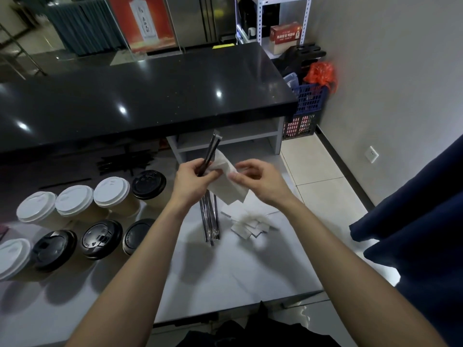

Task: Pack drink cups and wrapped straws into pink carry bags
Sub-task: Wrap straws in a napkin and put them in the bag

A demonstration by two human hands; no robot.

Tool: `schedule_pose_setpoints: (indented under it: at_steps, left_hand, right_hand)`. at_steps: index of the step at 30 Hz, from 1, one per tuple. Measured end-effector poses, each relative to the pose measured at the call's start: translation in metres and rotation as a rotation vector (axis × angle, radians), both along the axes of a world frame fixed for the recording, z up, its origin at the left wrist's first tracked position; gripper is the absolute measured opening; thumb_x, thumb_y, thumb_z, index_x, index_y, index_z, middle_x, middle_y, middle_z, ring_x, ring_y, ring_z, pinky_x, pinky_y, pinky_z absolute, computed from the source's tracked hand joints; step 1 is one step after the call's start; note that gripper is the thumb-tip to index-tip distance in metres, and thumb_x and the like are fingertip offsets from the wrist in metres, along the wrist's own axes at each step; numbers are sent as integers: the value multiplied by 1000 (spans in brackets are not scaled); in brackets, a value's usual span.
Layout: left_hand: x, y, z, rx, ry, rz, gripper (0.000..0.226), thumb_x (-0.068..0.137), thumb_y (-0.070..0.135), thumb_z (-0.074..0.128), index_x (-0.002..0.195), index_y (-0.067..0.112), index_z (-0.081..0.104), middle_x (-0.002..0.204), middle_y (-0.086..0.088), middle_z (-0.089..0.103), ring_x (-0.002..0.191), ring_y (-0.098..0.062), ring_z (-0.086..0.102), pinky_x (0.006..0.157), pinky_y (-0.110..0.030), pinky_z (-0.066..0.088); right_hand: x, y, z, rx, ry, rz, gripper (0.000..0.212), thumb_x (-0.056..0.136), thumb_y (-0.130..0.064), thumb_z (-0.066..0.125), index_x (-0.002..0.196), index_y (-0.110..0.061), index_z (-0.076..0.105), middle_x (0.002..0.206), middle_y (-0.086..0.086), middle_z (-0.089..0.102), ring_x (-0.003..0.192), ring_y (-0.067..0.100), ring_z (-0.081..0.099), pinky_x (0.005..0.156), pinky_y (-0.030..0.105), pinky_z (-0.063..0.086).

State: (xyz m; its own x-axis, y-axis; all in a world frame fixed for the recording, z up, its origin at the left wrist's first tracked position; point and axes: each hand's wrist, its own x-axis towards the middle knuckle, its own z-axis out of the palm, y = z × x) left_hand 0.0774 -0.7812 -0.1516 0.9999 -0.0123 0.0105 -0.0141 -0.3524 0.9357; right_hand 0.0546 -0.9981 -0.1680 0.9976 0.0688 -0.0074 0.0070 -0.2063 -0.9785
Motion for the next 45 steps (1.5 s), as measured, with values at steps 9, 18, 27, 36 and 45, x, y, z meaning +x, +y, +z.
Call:
schedule_pose_setpoints:
  at_steps: [9,18,27,36,45]
  left_hand:
    - [-3,4,-1,6,56,74,13,89,21,87,94,10,81,78,-1,72,72,-5,62,68,-22,48]
    - [0,6,-7,-30,98,71,33,92,42,87,115,23,73,107,8,78,93,-1,73,78,-17,53]
    - [-3,-8,-14,-35,123,48,13,110,28,64,101,20,70,74,3,65,62,-13,57,54,-29,45]
    - [-21,-10,8,-126,95,-11,21,101,14,79,102,-2,65,89,-16,71,64,-32,72,68,-58,66]
    - [-25,57,55,-46,-53,-62,9,97,23,84,101,16,80,97,-12,80,93,-35,81,87,-57,67]
  right_hand:
    - [-11,15,1,-117,-12,67,69,62,-62,99,118,-27,77,90,-13,81,84,4,77,77,22,62]
    - [0,9,-3,-235,-22,-151,10,90,-18,69,87,-10,73,82,12,70,68,14,54,62,32,43]
    - [14,3,-13,-84,42,-330,22,93,-20,62,87,2,66,74,5,58,70,21,54,67,47,55]
    - [9,32,4,190,-38,-235,42,91,-36,85,82,3,71,71,8,57,68,18,48,65,36,38]
    - [13,82,66,119,-230,-116,27,90,-42,87,79,-19,80,72,0,74,66,17,64,62,43,53]
